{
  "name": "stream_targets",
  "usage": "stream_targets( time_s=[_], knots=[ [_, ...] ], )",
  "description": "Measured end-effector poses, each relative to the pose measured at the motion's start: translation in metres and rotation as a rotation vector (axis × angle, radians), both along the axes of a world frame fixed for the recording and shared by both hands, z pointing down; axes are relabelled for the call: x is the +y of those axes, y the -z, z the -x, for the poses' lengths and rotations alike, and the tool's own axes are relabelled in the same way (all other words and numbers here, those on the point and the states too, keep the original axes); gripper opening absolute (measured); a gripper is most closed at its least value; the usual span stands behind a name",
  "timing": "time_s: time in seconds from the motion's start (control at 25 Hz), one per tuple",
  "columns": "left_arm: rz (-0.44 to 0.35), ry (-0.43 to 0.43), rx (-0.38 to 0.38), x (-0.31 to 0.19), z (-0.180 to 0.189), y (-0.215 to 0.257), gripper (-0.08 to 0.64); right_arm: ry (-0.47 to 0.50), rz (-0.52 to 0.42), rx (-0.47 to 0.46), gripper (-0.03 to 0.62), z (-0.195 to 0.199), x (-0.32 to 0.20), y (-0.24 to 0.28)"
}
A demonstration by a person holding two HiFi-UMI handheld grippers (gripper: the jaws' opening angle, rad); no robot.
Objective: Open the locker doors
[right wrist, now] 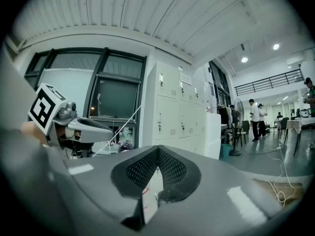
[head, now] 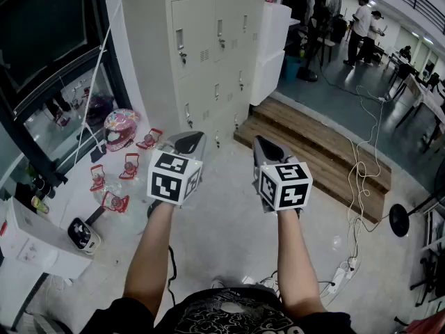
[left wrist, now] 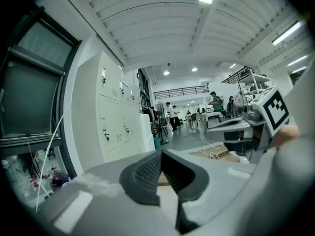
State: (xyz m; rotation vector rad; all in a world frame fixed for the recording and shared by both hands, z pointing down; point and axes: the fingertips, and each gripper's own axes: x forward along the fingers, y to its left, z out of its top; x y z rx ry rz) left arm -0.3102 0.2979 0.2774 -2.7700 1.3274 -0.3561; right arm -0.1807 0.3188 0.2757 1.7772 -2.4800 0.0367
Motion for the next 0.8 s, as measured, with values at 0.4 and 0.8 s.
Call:
stream_targets(
  time_s=[0.4,0.8],
  knots=[
    [-0.026,-0.046,0.028,-0.005,-0.003,0.004,0.003,0.015,-0.001,-0.007,0.002,0.003,-0.003,-0.004],
    [0.006,-0.07,0.027,-0.032,-0.028,0.001,0.003,0.035,-0.001,0.0,0.038,-0.013,-0.032,-0.008]
  ],
)
